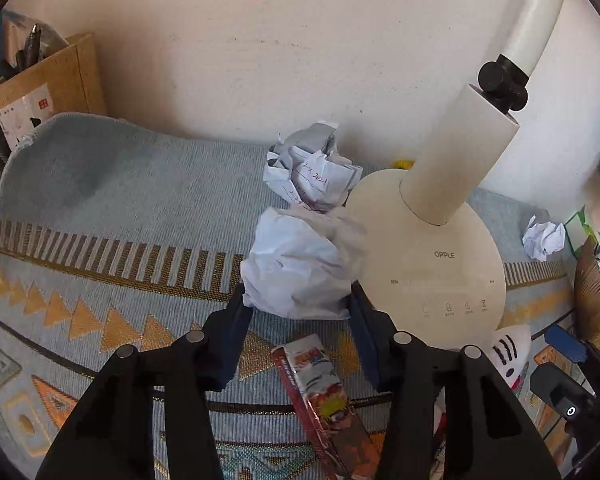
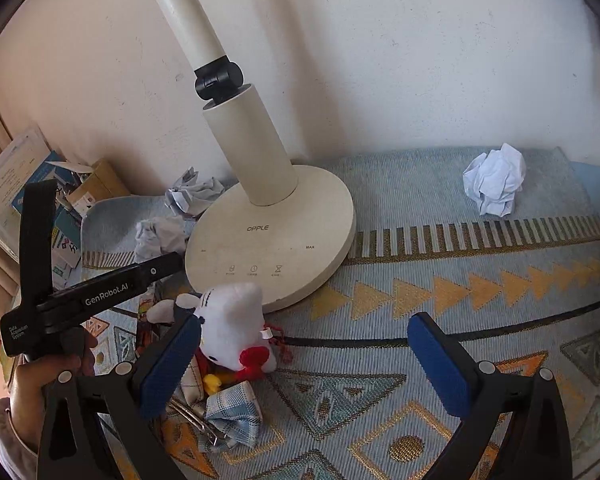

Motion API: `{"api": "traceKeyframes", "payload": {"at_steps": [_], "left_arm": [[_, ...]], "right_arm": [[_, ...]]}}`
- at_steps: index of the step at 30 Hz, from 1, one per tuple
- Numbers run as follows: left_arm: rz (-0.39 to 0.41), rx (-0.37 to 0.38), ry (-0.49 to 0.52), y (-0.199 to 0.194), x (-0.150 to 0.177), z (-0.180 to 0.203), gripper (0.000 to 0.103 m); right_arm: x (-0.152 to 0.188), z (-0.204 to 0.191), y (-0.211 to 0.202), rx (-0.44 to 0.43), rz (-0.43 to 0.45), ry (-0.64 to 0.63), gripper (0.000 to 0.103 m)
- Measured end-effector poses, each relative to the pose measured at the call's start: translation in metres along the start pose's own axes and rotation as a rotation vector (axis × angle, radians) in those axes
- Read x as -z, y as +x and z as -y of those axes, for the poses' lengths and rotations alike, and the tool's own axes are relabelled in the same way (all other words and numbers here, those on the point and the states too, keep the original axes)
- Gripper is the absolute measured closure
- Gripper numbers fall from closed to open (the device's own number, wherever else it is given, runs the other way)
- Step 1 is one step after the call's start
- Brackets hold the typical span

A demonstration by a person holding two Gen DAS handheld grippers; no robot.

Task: Organize objects
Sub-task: 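Grasp a paper ball with left gripper while right grasps another paper ball, then carry both paper balls to the glass bowl and open both grippers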

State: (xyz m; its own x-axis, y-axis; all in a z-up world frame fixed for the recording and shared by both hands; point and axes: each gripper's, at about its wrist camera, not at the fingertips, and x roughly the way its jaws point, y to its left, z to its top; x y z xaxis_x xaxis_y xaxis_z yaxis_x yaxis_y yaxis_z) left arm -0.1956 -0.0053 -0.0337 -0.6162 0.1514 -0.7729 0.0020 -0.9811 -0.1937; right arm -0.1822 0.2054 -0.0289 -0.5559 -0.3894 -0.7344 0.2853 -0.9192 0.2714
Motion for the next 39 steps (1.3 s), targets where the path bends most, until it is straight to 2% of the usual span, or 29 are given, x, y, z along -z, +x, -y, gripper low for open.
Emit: {"api": "traceKeyframes", "payload": {"at_steps": [2,6,9,11,12,15,17,18,19,20,21,23,28,33,39], "left_arm": [[0.022,-0.018,0.034,-0.001,0.004,0.001,0.058],[0.043,-0.005,0.021,-0.003,0.008,-0.001,0.058],[0.064,0.013,0.015,-0.009,0.008,-0.002,0.058],[0.066,0.022,0.017,-0.013,0.007,0.001,0.058],[0.071,0.02,0.019,-0.015,0.007,0.002,0.058],[0.076,0.031,0.023,-0.018,0.007,0.004,0.058],[0.087,0.036,0.018,-0.022,0.006,0.002,0.058],[0.092,0.035,0.016,-0.022,0.003,0.0,0.058],[0.095,0.037,0.016,-0.023,0.003,0.0,0.058],[0.093,0.041,0.018,-0.026,0.002,-0.001,0.058],[0.093,0.04,0.022,-0.028,0.002,-0.001,0.058],[0.103,0.036,0.031,-0.034,0.003,0.0,0.058],[0.124,0.041,0.043,-0.055,0.006,0.004,0.058],[0.143,0.055,0.051,-0.078,0.008,0.022,0.057],[0.152,0.078,0.07,-0.099,0.012,0.071,0.057]], "right_arm": [[-0.005,0.006,-0.001,0.044,0.025,0.003,0.0],[-0.033,0.024,-0.01,0.177,0.134,0.068,0.0],[-0.062,0.033,-0.007,0.359,0.191,0.053,0.0],[-0.079,0.044,0.007,0.486,0.172,0.058,0.0],[-0.084,0.052,0.017,0.515,0.145,0.073,0.0],[-0.089,0.077,0.042,0.527,0.078,0.144,0.0],[-0.086,0.091,0.056,0.492,0.027,0.186,0.001],[-0.082,0.1,0.06,0.421,0.011,0.213,0.01],[-0.08,0.098,0.056,0.426,0.049,0.183,0.015],[-0.079,0.097,0.054,0.413,0.055,0.163,0.054],[-0.078,0.097,0.05,0.401,0.065,0.166,0.062],[-0.076,0.1,0.041,0.287,0.107,0.203,0.063],[-0.072,0.099,0.02,0.175,0.163,0.201,0.063],[-0.069,0.09,-0.012,0.11,0.194,0.167,0.063],[-0.071,0.079,-0.068,0.046,0.244,0.109,0.062]]}}
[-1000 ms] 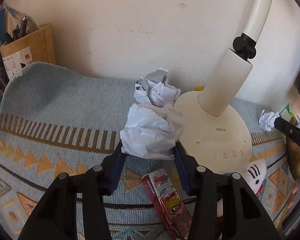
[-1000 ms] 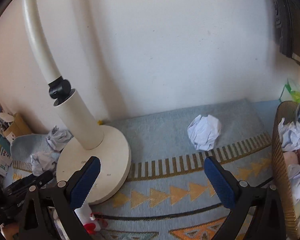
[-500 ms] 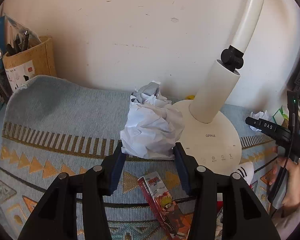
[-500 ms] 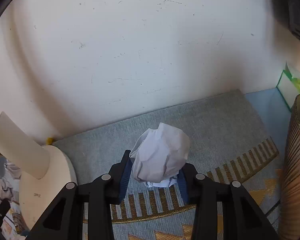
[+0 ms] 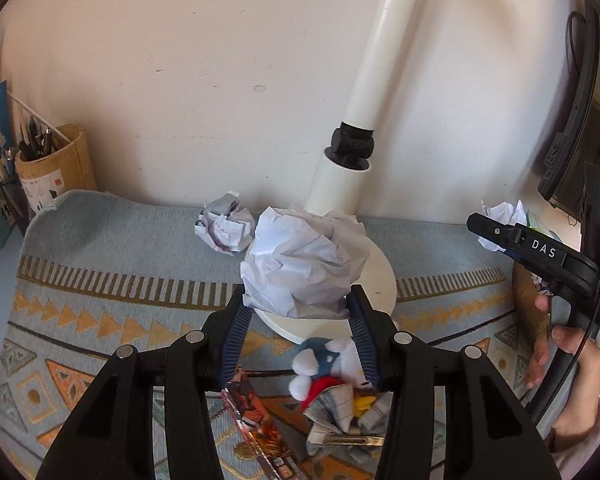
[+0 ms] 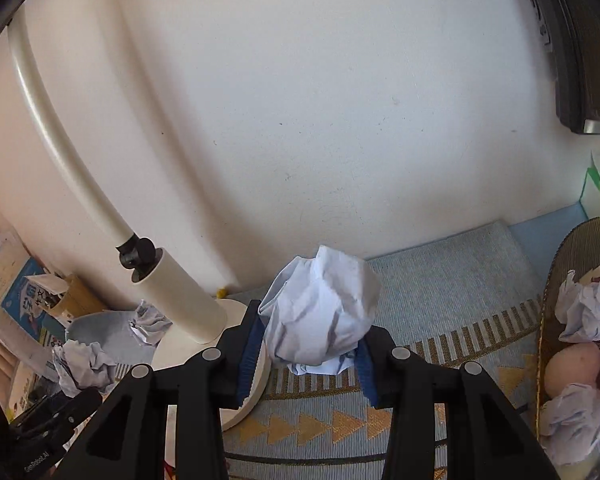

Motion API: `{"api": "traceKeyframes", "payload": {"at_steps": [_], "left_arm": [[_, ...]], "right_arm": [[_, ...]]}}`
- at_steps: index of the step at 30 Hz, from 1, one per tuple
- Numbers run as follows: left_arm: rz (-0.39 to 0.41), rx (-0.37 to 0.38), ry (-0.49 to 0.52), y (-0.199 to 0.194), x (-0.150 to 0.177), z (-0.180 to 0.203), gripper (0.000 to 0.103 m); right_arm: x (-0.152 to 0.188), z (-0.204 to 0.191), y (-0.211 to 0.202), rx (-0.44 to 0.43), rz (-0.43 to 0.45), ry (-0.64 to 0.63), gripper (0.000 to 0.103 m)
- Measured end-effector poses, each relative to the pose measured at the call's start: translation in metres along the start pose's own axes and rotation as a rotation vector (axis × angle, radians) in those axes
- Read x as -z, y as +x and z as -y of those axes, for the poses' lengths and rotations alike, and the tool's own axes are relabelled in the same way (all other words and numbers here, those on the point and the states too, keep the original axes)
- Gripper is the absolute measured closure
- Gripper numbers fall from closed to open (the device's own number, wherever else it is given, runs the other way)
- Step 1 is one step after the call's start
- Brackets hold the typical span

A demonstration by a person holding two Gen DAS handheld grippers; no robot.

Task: Organize objects
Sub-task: 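Carry both paper balls to the glass bowl and open both grippers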

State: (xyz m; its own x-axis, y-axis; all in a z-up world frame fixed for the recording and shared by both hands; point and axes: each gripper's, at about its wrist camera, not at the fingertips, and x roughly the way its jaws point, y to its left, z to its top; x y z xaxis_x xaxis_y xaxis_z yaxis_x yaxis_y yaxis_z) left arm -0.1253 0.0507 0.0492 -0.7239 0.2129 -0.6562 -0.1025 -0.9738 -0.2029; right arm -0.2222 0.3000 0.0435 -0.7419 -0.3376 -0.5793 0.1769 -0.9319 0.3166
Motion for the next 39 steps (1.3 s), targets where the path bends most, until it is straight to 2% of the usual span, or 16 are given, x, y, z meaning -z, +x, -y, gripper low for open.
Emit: {"api": "traceKeyframes", "payload": {"at_steps": [3,6,9,11,16,25,30,31,32,33,34,35,36,37,39], "left_arm": [[0.002,0.041,-0.006,-0.006,0.002,0.034,0.057],[-0.004,0.131,-0.018,-0.008,0.008,0.079,0.057],[-0.008,0.2,0.018,-0.016,0.019,0.127,0.057],[-0.015,0.241,0.059,-0.022,0.026,0.16,0.057],[-0.038,0.336,0.144,-0.033,0.041,0.225,0.057],[-0.098,0.413,0.188,-0.025,0.075,0.325,0.057],[-0.069,0.334,0.162,-0.02,0.085,0.35,0.057],[-0.066,0.313,0.159,-0.017,0.087,0.353,0.057],[-0.07,0.298,0.157,-0.015,0.091,0.359,0.057],[-0.08,0.284,0.151,-0.011,0.093,0.361,0.057],[-0.092,0.263,0.145,-0.007,0.094,0.362,0.053],[-0.102,0.244,0.142,-0.002,0.093,0.361,0.039],[-0.112,0.225,0.146,0.0,0.093,0.362,0.023],[-0.119,0.2,0.148,0.001,0.094,0.362,0.002],[-0.107,0.169,0.156,0.0,0.093,0.362,0.0]], "right_arm": [[-0.008,0.012,-0.029,-0.01,0.022,-0.024,0.062],[-0.016,0.028,-0.051,0.005,0.027,-0.041,0.062],[-0.022,0.054,-0.079,0.032,0.045,-0.04,0.062],[-0.03,0.051,-0.09,0.055,0.06,-0.034,0.062],[-0.034,0.096,-0.127,0.135,0.074,0.001,0.062],[-0.034,0.166,-0.157,0.203,0.054,0.029,0.062],[-0.033,0.195,-0.149,0.225,-0.007,0.037,0.062],[-0.033,0.198,-0.145,0.233,-0.023,0.033,0.06],[-0.032,0.2,-0.141,0.242,-0.04,0.026,0.051],[-0.03,0.202,-0.137,0.254,-0.056,0.017,0.023],[-0.029,0.202,-0.134,0.273,-0.066,0.008,0.004],[-0.027,0.202,-0.133,0.287,-0.06,-0.004,0.0],[-0.026,0.202,-0.133,0.297,-0.055,-0.011,0.0],[-0.026,0.203,-0.135,0.303,-0.052,-0.011,0.0],[-0.026,0.204,-0.136,0.301,-0.056,-0.003,0.0]]}}
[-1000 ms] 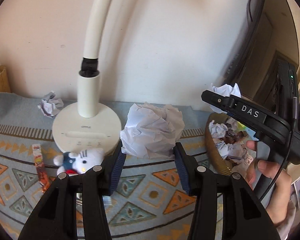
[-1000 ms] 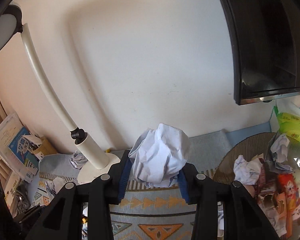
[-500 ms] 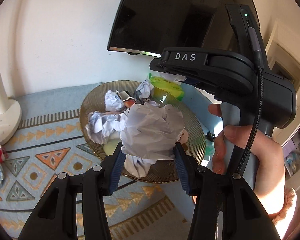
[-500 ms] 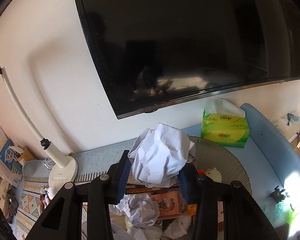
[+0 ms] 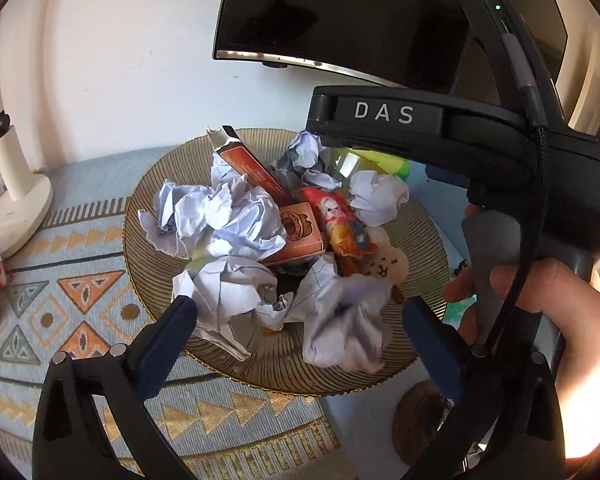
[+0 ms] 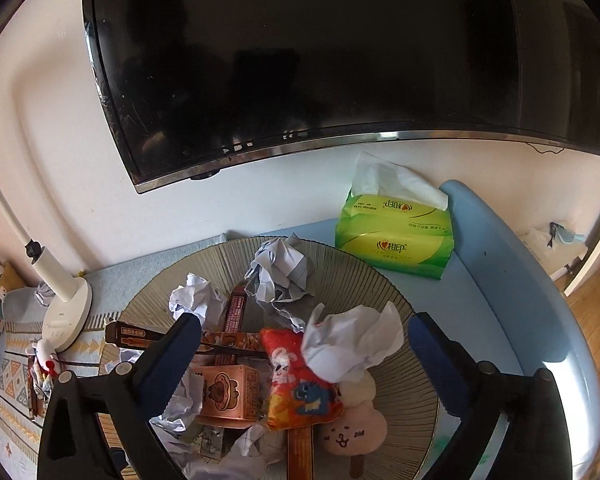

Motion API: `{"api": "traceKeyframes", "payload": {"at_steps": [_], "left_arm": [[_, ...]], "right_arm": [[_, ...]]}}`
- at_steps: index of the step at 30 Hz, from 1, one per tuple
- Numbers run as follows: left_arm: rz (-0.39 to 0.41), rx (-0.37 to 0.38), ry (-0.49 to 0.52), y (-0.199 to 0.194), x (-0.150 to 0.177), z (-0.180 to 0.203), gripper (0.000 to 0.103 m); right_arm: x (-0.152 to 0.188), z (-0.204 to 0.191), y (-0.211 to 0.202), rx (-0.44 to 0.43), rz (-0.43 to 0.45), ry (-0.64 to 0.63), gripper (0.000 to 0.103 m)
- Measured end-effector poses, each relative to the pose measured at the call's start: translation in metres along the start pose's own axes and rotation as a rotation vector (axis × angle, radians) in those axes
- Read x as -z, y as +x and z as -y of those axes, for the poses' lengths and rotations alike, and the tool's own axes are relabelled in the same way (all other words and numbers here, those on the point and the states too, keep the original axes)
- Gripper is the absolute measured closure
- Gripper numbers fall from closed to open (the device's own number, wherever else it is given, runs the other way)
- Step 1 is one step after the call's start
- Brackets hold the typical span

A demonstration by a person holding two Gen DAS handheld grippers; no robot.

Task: Organize objects
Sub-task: 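Carry both paper balls to the glass bowl and open both grippers, then move both grippers back to the plush and snack stick on the rug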

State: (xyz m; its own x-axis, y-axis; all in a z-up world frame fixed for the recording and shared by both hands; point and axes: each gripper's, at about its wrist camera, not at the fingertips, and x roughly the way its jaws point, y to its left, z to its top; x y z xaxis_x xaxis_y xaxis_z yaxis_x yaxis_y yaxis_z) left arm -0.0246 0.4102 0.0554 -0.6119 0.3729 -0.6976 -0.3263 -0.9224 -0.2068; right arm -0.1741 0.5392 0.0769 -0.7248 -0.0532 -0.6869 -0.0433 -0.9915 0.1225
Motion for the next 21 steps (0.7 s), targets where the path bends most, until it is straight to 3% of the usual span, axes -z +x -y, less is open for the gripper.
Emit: {"api": "traceKeyframes", "payload": {"at_steps": [14,21], "left_arm": [[0.014,0.008,-0.024,-0.044,0.001,-0.013,0.0],[0.047,-0.008,-0.03,-0.048,0.0,-0.036,0.0]], "right_arm": [[0.004,-0.019,-0.025,0.036,0.053,-0.002,0.0],[0.009,-0.054,-0.045,0.02,0.075,-0.029,0.0]]}}
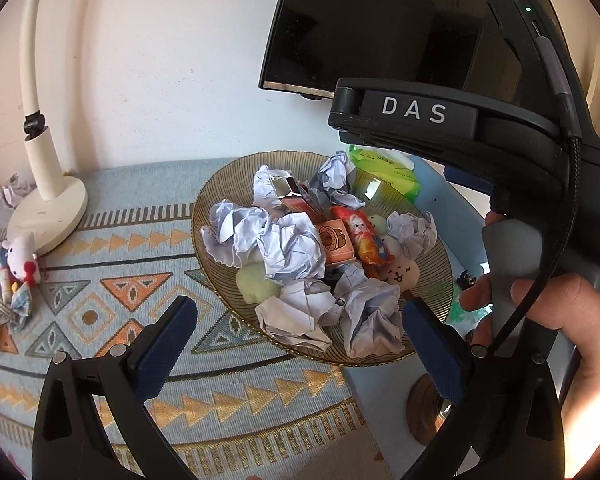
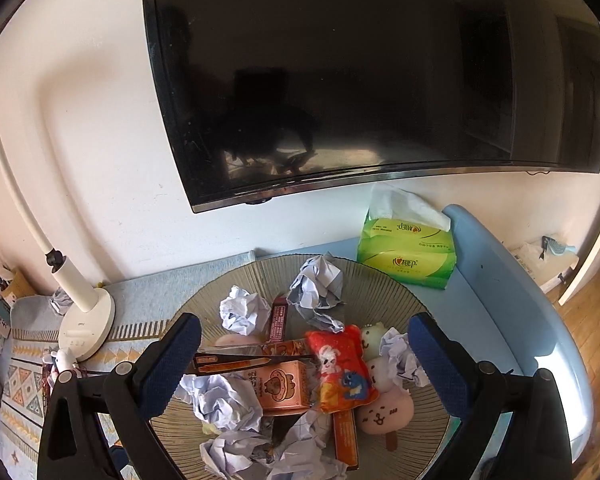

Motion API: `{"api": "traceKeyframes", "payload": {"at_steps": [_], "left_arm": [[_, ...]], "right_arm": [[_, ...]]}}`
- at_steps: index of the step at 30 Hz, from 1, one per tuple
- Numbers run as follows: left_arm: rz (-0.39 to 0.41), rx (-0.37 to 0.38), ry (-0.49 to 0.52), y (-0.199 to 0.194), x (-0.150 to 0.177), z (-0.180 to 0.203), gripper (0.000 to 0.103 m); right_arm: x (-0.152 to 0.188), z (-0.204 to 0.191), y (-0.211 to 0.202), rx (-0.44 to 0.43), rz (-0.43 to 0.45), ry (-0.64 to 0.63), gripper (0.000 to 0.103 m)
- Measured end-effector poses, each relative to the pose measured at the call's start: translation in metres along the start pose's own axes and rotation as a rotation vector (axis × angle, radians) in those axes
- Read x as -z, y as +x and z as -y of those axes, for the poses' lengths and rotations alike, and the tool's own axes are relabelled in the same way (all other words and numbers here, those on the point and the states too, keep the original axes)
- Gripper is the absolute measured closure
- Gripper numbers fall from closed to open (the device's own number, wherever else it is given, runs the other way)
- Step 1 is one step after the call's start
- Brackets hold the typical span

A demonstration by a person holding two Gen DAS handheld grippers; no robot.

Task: Organize objects
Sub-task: 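Move both grippers back to the plush and snack stick on the rug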

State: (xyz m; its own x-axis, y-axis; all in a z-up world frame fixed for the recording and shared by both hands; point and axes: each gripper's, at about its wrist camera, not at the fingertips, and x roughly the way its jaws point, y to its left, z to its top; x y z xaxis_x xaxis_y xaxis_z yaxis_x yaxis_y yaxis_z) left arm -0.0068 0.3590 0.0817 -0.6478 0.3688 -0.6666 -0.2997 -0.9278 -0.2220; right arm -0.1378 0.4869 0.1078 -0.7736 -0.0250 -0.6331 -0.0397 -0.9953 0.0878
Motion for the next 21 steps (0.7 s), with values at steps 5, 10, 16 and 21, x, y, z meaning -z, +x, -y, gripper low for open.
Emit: {"api": "traceKeyframes", "payload": {"at_steps": [5,10,16,21], "left_arm": [[0.025,-0.033,-0.001,0.0,0.002,-0.022,0.0],[0.062,-0.046,-0.034,-0.016,-0.004,-0.059,0.0],[0.085,-0.103,-0.073,-0.036,-0.007,-0.115,0.0],[0.09,-0.195,-0.116,-0.044,-0.002,-0.179,0.0]], "right_arm": [[-0.001,-0.029,-0.007,-0.021,0.007,-0.019,0.0],[-0.004,-0.06,-0.008,-0.06,0.013,-0.032,0.0],[-0.003,-0.107,-0.004,-0.115,0.009,-0.061,0.0],[0.004,-0.153,0.008,-0.166,-0.015,-0.089,0.0]]}}
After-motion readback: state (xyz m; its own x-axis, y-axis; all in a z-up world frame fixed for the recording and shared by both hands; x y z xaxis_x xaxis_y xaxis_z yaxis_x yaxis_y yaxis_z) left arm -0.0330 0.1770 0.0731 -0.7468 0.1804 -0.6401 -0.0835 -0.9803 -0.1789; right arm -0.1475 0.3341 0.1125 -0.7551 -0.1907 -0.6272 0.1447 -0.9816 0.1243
